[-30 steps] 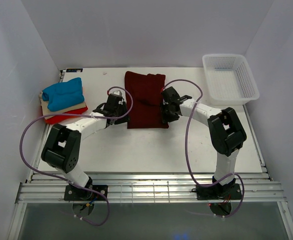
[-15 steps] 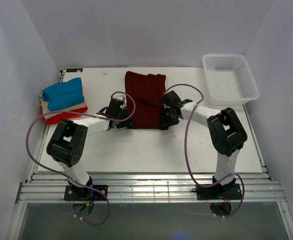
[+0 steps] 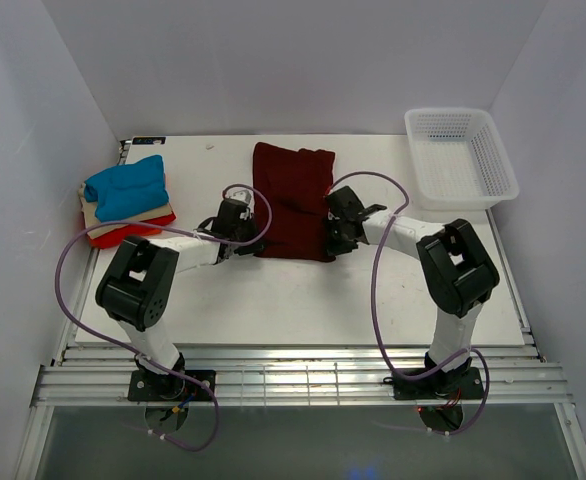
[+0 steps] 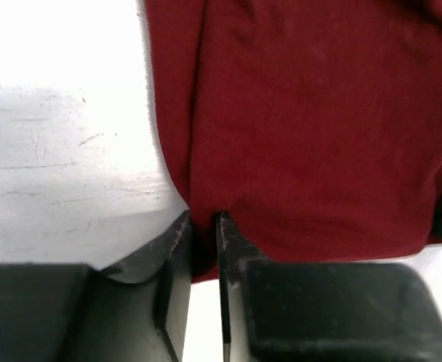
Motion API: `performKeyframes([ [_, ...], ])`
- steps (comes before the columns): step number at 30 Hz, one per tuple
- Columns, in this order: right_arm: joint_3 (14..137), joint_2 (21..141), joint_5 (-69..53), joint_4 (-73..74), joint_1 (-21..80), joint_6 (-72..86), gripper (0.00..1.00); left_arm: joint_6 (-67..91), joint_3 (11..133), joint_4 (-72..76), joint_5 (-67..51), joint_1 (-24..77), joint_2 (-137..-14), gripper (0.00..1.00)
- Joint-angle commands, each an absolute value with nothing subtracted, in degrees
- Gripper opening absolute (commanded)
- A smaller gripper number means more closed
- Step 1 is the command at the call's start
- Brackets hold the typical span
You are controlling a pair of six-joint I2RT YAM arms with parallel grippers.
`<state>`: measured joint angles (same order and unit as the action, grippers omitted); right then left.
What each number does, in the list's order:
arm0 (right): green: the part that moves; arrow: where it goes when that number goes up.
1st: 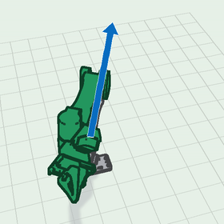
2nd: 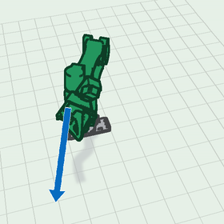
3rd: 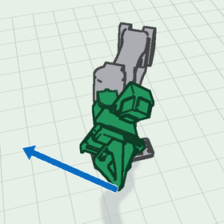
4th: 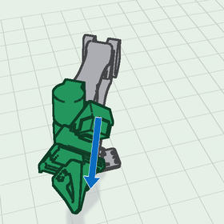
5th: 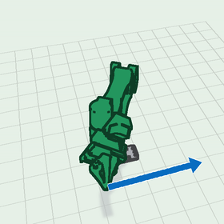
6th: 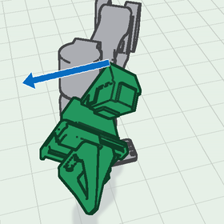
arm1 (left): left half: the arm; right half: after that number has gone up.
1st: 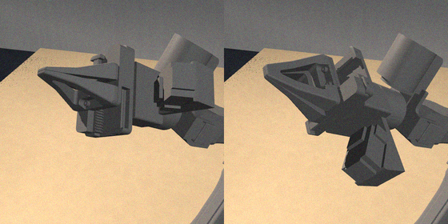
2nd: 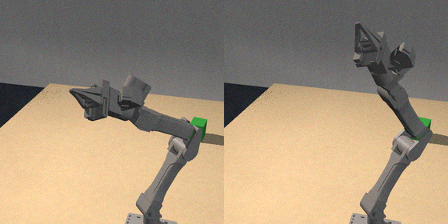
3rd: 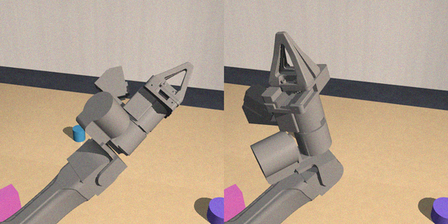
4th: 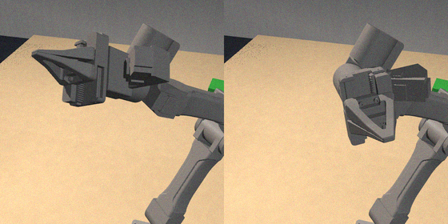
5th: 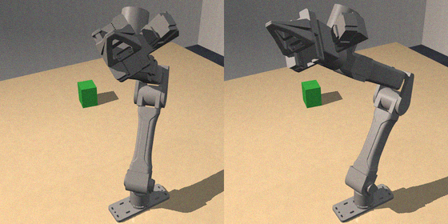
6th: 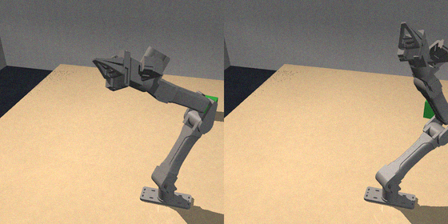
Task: Fold and stack the t-shirts
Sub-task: Grab one side of the 2/3 rectangular tshirt with both arms
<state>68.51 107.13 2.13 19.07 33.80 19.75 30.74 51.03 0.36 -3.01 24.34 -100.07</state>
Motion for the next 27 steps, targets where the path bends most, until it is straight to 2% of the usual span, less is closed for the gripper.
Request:
performKeyframes([
  [1, 65.3, 105.4, 1.6, 20.7, 34.6, 20.0, 0.08, 30.5, 46.4, -4.0, -2.8, 24.4, -101.4, 0.26],
  [2, 64.2, 104.9, 1.3, 20.6, 35.0, 20.0, 0.08, 30.7, 45.0, -4.6, -2.9, 24.6, -101.1, 0.17],
  [3, 63.5, 104.5, 1.3, 20.5, 35.4, 20.0, 0.08, 30.8, 44.2, -5.0, -2.8, 24.8, -100.0, 0.13],
  [6, 60.2, 102.4, 1.2, 19.3, 36.2, 20.5, 0.08, 31.0, 41.7, -6.4, -1.2, 26.2, -97.3, 0.08],
  [15, 55.0, 96.8, 1.3, 20.1, 38.6, 22.6, 0.08, 31.5, 36.8, -13.0, 1.7, 30.8, -89.9, 0.02],
  [27, 45.2, 79.8, 1.7, 27.3, 47.4, 29.3, 0.08, 44.9, 28.4, -30.8, 0.4, 42.4, -63.3, 0.02],
])
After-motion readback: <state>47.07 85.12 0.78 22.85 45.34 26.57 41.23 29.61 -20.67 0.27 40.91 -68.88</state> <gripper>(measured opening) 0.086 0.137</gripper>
